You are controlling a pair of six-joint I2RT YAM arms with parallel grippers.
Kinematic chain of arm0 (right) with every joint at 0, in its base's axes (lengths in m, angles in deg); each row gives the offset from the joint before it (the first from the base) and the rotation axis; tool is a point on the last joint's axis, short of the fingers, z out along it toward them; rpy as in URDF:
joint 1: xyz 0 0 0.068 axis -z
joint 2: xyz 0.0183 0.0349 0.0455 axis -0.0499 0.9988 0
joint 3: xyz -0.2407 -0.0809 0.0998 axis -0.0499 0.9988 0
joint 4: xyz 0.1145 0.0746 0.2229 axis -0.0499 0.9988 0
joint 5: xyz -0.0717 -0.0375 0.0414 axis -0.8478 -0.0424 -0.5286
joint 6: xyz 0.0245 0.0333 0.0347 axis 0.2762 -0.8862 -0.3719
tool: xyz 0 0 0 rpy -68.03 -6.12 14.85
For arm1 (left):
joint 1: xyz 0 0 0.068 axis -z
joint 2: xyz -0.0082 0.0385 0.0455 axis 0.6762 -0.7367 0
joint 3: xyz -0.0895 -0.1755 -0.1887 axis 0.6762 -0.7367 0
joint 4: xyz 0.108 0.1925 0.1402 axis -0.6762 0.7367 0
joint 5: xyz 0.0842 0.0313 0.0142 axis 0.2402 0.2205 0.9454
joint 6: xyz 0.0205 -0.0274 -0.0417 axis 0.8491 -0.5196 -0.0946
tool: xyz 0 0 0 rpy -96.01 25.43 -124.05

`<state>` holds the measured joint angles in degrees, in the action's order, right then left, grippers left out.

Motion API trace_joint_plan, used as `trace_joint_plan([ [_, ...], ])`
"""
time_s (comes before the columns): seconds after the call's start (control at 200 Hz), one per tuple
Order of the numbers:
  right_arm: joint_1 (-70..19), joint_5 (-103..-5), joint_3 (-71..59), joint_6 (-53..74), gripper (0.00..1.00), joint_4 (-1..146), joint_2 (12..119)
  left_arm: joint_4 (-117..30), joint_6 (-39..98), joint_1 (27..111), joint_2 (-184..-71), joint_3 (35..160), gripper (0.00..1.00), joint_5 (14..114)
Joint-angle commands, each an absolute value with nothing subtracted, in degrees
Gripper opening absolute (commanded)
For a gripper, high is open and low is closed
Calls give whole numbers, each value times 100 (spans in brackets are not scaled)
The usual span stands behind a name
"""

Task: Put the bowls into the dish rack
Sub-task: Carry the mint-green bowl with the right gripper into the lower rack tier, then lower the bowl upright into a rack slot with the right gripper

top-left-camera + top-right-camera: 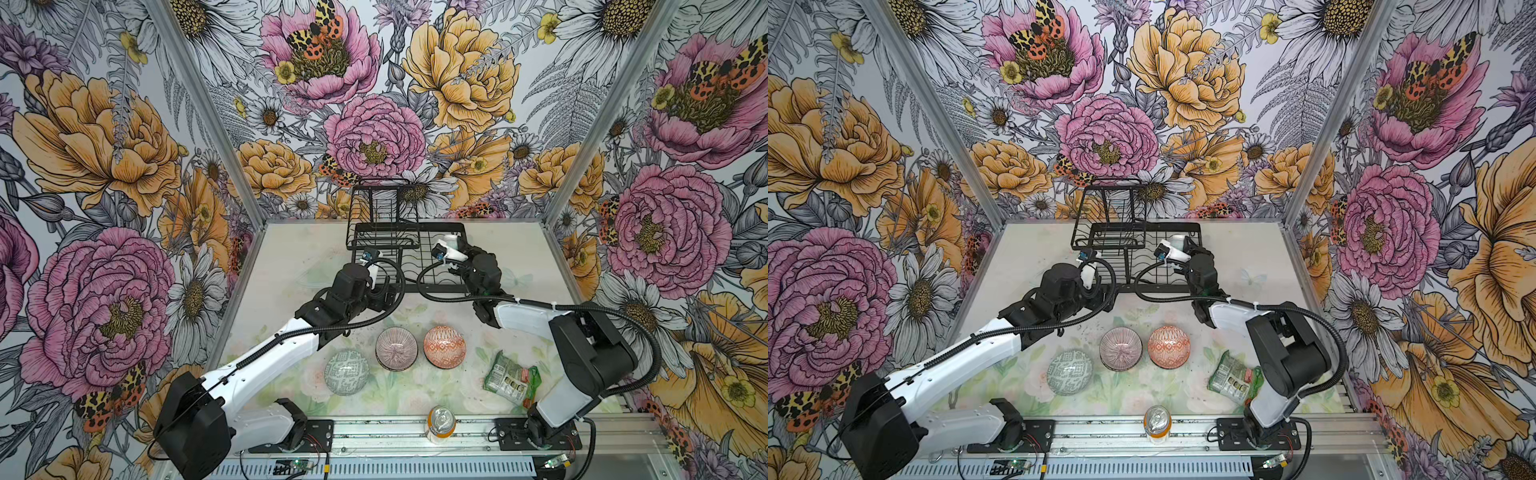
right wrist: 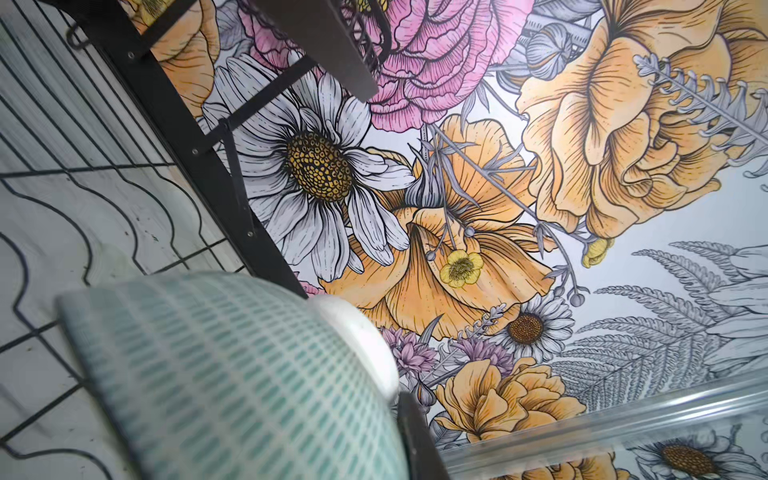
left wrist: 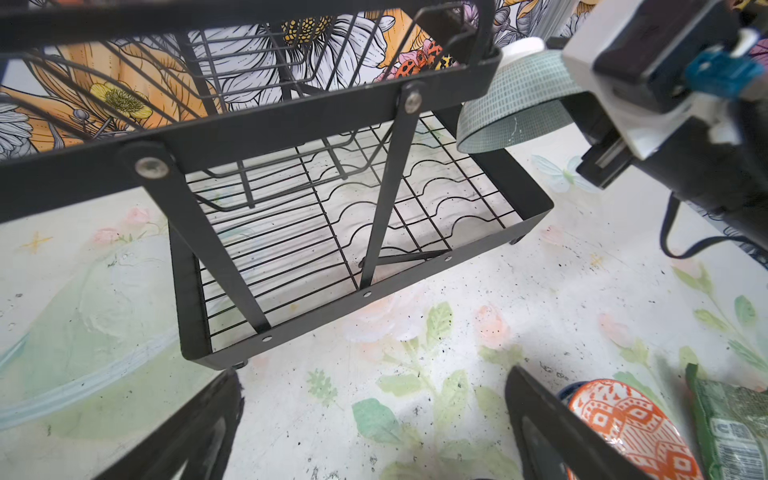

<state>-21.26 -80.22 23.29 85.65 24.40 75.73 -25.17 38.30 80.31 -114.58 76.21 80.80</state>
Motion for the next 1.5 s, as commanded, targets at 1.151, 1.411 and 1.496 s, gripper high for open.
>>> trace_joint_plan([
  [1.151, -2189, -7007, -1370, 10124, 0, 2043, 11181, -2641, 3907, 7903, -11568, 7705, 99, 7903],
  [1.411, -2236, -7278, -2025, 10261, 0, 1819, 11685, -2650, 3859, 7903, -11568, 7664, 99, 7903],
  [1.496, -2245, -7320, -2180, 10278, 0, 1725, 11827, -2662, 3843, 7902, -11560, 7645, 99, 7898],
])
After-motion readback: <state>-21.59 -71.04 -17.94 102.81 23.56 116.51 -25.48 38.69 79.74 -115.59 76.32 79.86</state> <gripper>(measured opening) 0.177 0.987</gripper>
